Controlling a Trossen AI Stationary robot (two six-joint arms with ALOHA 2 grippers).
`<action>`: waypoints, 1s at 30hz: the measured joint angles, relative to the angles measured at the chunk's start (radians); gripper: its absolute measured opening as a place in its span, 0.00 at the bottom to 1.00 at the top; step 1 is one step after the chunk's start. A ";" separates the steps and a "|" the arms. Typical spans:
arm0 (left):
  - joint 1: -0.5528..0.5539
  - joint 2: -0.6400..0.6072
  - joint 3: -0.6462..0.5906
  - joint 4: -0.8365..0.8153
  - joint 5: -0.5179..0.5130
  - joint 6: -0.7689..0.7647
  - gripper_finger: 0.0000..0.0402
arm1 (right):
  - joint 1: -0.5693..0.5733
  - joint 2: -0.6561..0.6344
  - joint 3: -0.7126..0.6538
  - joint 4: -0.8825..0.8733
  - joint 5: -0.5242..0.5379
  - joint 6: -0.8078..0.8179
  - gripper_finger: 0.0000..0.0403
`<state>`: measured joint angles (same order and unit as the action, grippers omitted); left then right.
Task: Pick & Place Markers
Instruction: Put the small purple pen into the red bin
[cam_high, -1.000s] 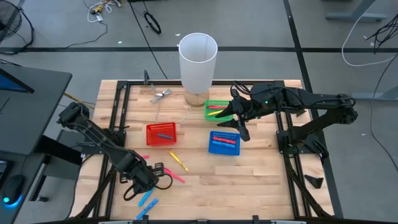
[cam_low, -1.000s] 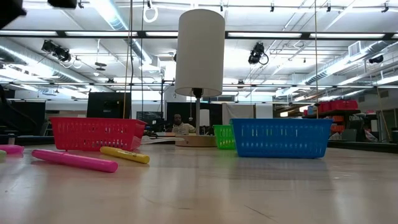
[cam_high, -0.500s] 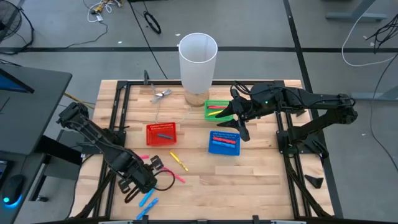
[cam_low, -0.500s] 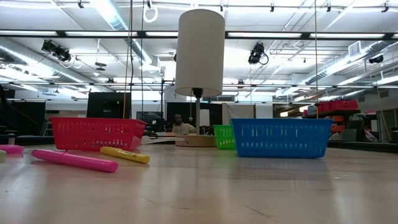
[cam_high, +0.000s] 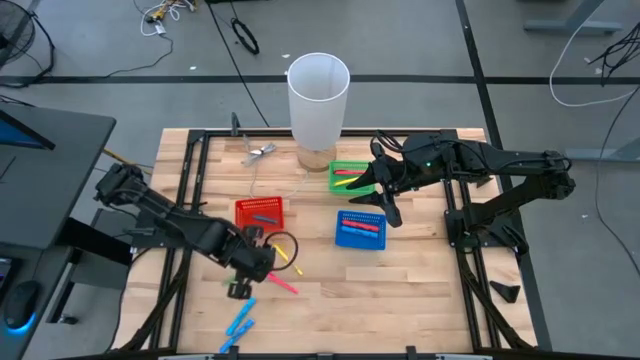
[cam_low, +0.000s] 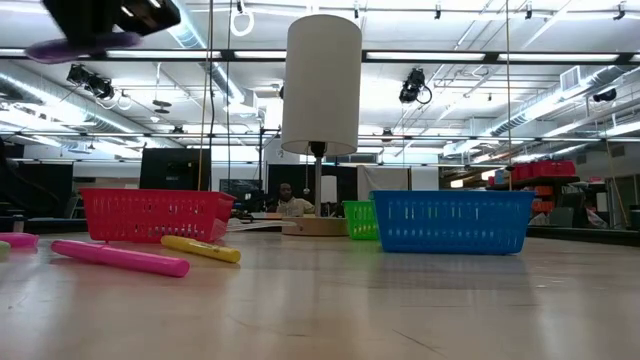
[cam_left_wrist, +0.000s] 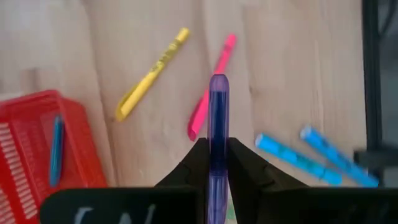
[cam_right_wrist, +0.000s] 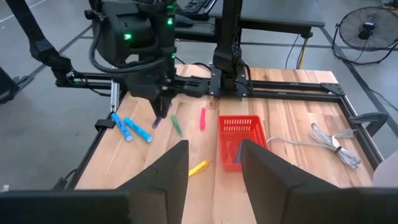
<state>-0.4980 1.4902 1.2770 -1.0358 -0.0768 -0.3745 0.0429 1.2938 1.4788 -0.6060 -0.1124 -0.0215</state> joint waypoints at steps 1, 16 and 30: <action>0.011 0.000 0.000 0.002 -0.002 -0.027 0.09 | 0.000 0.000 0.000 0.000 0.000 -0.008 0.36; 0.272 -0.021 -0.114 -0.001 -0.036 0.197 0.09 | 0.000 0.000 0.000 0.000 0.000 -0.055 0.36; 0.551 -0.145 -0.325 0.119 0.004 0.409 0.09 | 0.000 0.000 0.000 0.002 0.027 -0.074 0.36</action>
<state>0.0532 1.3456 0.9517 -0.9172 -0.0724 0.0342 0.0425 1.2938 1.4788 -0.6040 -0.0857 -0.0960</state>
